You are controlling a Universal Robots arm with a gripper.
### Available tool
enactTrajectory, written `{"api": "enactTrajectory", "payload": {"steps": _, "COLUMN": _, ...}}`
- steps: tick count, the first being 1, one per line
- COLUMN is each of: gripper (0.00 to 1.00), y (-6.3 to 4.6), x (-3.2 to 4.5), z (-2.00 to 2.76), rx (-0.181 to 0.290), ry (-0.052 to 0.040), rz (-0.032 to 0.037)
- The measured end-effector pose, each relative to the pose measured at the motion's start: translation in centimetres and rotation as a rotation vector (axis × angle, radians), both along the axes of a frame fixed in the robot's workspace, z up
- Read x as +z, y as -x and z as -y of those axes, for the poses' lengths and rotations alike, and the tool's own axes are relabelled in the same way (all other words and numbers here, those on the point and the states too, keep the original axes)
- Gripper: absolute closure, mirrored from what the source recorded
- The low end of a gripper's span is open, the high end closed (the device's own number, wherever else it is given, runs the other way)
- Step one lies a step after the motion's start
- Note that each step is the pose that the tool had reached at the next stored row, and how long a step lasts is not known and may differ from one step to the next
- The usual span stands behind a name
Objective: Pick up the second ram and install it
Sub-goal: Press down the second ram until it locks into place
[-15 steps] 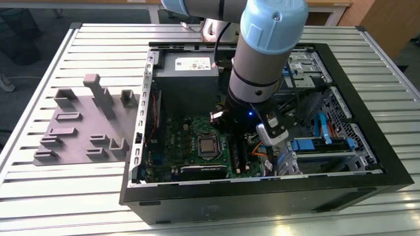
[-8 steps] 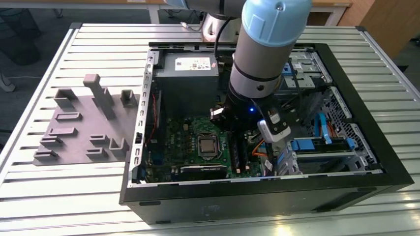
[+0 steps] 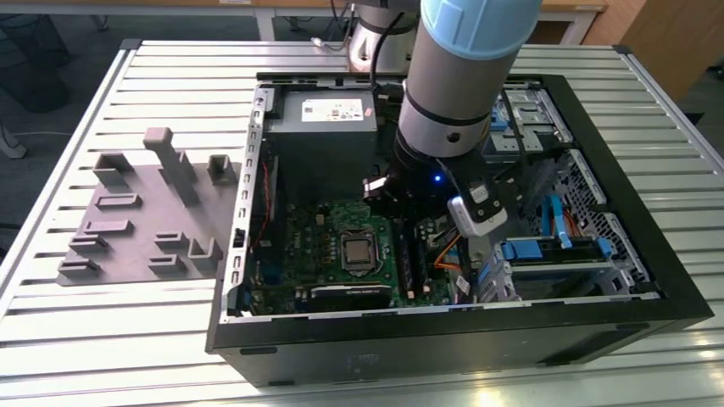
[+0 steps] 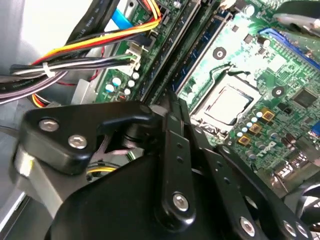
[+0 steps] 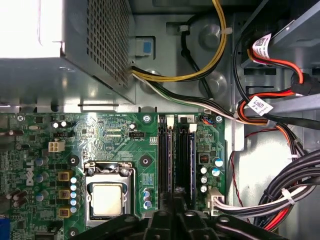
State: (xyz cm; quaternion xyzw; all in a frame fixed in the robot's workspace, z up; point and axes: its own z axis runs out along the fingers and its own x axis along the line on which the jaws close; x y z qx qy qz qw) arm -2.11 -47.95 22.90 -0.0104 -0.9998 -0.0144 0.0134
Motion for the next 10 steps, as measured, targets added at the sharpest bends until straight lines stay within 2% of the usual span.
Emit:
{"api": "enactTrajectory", "payload": {"steps": 2, "gripper": 0.89, "y": 0.00, "x": 0.00, "z": 0.00, "rx": 0.000, "ry": -0.0001, "rz": 0.0000}}
{"api": "enactTrajectory", "payload": {"steps": 10, "gripper": 0.89, "y": 0.00, "x": -0.26, "z": 0.00, "rx": 0.000, "ry": 0.0000, "rz": 0.0000}}
